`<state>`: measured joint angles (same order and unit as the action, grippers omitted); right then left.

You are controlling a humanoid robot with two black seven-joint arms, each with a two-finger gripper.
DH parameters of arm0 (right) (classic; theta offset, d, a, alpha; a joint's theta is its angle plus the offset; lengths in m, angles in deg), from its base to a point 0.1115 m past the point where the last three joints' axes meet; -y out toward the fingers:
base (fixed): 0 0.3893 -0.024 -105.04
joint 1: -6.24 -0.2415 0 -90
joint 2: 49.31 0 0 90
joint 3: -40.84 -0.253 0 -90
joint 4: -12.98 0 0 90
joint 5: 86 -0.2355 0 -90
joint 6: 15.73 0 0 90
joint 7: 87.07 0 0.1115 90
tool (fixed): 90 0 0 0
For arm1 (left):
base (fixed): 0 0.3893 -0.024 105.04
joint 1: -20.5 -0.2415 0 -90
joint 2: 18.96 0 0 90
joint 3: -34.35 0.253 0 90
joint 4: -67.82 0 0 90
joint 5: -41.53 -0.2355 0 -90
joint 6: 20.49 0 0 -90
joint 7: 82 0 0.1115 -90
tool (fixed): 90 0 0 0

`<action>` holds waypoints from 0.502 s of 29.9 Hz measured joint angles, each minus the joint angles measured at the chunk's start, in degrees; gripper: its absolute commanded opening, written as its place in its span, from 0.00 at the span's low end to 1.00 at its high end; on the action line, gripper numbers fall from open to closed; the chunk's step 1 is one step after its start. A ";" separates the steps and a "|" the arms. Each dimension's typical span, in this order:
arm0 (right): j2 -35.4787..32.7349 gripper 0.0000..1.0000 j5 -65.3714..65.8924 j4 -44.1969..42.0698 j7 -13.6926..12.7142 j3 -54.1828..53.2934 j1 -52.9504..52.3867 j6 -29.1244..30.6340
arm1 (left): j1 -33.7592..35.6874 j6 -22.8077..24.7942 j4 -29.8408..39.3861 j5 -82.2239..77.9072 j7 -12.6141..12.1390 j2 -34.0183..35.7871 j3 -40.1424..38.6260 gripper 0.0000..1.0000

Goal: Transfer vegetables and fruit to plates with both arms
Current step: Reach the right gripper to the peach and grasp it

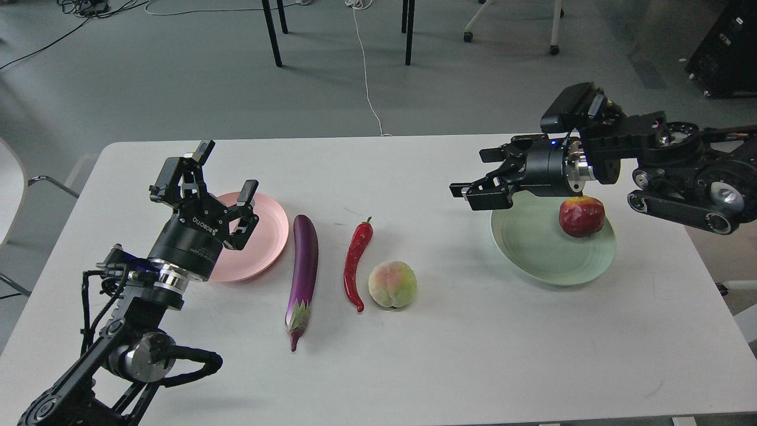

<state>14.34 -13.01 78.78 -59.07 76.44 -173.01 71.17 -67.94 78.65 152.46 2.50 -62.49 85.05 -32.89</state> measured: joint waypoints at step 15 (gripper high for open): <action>17.55 0.95 -0.14 1.29 0.00 10.78 -2.80 1.70 | -1.70 0.00 0.78 -0.17 0.00 0.73 -0.65 0.99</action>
<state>31.90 -13.15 80.07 -59.07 87.21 -175.82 72.87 -69.64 78.65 153.24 2.32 -62.49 85.78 -33.54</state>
